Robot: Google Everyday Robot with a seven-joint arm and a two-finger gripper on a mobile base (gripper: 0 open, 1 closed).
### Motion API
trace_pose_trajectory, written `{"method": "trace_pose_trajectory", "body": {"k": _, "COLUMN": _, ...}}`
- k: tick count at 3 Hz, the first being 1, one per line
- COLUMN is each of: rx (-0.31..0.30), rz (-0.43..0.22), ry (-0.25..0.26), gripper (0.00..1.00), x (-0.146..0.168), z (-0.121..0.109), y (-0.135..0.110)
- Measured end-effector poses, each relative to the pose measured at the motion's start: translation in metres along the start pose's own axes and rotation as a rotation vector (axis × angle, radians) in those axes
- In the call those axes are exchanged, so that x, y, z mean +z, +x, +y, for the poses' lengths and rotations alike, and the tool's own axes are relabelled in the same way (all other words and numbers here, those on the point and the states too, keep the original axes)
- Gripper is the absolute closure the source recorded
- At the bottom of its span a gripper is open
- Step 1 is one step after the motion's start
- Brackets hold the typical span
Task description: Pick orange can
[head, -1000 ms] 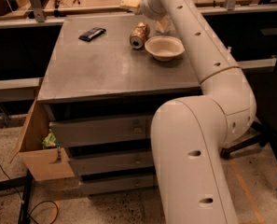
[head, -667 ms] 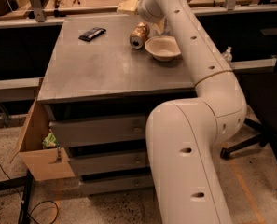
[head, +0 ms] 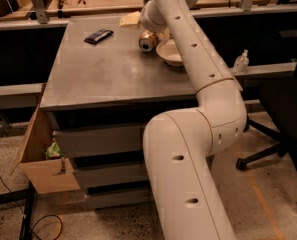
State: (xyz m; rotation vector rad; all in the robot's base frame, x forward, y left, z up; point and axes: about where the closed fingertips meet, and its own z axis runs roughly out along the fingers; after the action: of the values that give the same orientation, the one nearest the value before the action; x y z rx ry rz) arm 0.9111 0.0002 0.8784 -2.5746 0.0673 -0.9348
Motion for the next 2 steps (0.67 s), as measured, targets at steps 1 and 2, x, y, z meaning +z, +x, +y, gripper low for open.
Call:
{"method": "trace_pose_trajectory", "body": {"k": 1, "rx": -0.019, "rz": -0.052, "ry": -0.081, "gripper": 0.18, "x": 0.0087, "z": -0.0043, "y": -0.015}}
{"method": "trace_pose_trajectory", "body": {"k": 2, "rx": -0.03, "rz": -0.085, "ry": -0.119, "gripper": 0.42, "x": 0.0115, "z": -0.0094, "y": -0.0247}}
